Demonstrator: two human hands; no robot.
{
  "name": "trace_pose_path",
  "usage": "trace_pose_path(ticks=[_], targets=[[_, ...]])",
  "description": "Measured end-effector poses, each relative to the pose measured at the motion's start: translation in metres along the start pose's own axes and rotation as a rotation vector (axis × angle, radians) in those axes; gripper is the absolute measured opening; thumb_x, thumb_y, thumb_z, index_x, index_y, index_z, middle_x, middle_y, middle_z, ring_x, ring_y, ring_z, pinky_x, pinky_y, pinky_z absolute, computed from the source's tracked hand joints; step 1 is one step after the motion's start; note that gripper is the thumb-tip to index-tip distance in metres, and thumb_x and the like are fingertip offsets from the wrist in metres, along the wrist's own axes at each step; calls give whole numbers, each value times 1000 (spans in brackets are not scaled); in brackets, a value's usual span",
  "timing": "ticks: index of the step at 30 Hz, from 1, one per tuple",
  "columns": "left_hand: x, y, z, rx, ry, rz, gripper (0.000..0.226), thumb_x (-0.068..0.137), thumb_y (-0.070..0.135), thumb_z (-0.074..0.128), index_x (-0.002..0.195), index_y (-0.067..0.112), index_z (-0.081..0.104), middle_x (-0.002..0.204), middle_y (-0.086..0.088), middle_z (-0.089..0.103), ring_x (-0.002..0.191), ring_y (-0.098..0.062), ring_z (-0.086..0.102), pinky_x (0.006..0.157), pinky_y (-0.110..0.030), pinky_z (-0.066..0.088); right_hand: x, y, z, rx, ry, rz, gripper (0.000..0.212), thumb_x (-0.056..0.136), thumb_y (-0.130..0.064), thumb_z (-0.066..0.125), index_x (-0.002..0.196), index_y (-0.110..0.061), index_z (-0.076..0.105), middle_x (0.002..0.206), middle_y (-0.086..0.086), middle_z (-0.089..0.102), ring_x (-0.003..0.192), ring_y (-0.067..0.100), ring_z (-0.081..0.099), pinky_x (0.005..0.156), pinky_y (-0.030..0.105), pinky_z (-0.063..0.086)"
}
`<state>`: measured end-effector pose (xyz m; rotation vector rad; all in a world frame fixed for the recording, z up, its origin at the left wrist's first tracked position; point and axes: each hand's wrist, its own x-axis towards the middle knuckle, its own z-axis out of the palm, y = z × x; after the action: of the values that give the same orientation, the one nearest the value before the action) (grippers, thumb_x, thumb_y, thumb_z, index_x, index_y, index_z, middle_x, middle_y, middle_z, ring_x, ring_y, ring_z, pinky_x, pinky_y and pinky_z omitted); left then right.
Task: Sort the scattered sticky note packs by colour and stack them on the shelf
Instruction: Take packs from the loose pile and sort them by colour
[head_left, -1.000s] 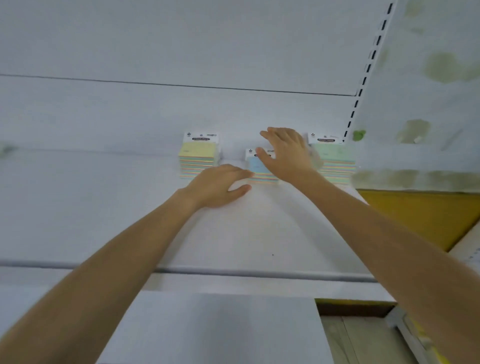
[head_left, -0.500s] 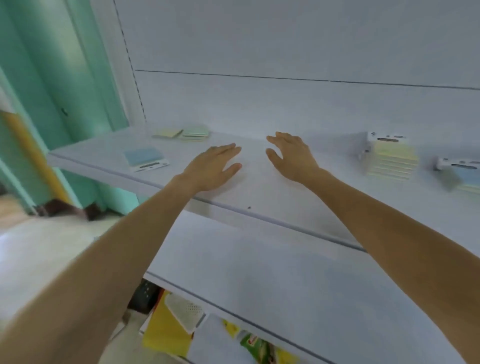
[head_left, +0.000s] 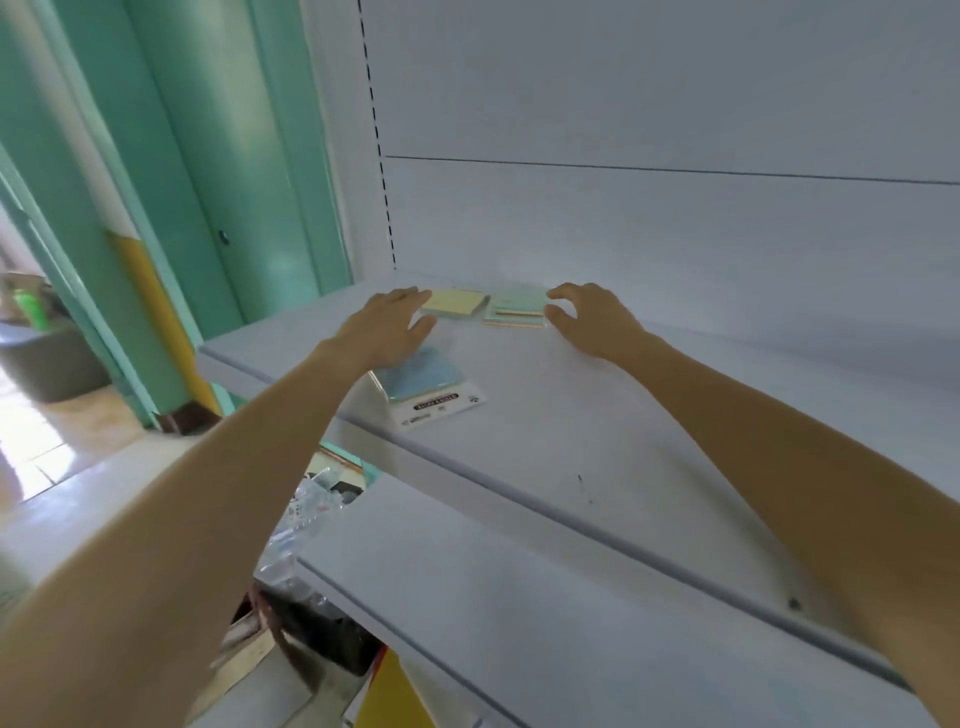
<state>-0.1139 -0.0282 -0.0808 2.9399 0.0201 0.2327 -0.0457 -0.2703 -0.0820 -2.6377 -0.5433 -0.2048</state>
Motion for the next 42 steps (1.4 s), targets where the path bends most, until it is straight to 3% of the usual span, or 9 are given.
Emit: trace_pose_path(ticks=[10,14,16,22,27,31,33,36,42], targets=[[94,-51,16,-46,-133,48,54,95,48,30,145,30,22,152,-9,31,141,-29,25,116,-47,23,92,-8,29,187,-58,287,57,82,-42,61,130,-15,48,138,8,48,127,27,45,101,32,37],[124,-41,21,-4,-153,-3,60,89,62,30,142,35,27,145,-8,42,136,-28,35,108,-42,31,97,-11,27,325,-60,316,50,80,-26,68,125,-10,53,115,7,50,97,21,50,73,27,42],[135,-38,21,-41,-144,18,66,84,63,43,140,30,31,143,-6,46,132,-26,40,104,-39,34,95,-10,29,387,-37,342,49,79,-22,70,124,-10,54,111,5,45,99,18,47,72,26,41],[154,-41,12,-417,-215,61,69,75,27,74,135,17,41,141,-9,44,125,-26,48,94,-31,42,88,-12,29,382,88,377,42,78,-9,68,119,-10,59,107,8,51,95,19,49,82,27,38],[156,-50,3,-736,-308,51,60,77,-4,66,131,14,47,115,-14,49,86,-24,54,62,-26,45,65,-17,20,373,260,430,42,79,4,53,116,-14,60,109,3,50,90,21,51,81,33,47],[150,-54,-3,-912,-312,67,56,79,-12,59,130,9,49,88,-5,53,74,-19,53,60,-21,41,40,-24,17,341,346,447,48,77,6,50,117,-17,60,128,7,51,92,21,51,77,26,41],[144,-49,-5,-998,-285,91,56,79,-13,59,129,8,50,89,-4,53,75,-18,54,58,-19,45,27,-26,15,349,392,483,50,77,6,51,120,-17,59,132,8,48,103,27,55,81,27,41],[136,-33,-6,-1104,-212,153,55,77,-11,63,127,9,52,105,-8,50,89,-22,53,47,-9,47,4,-27,9,402,479,538,50,79,6,50,121,-18,58,131,8,47,100,24,54,66,18,39],[118,29,-6,-1192,-188,309,56,75,-7,66,126,12,54,107,-5,52,85,-23,55,60,-19,47,-62,-14,-15,440,604,644,47,83,4,47,121,-20,58,108,2,48,62,2,40,41,3,34]])
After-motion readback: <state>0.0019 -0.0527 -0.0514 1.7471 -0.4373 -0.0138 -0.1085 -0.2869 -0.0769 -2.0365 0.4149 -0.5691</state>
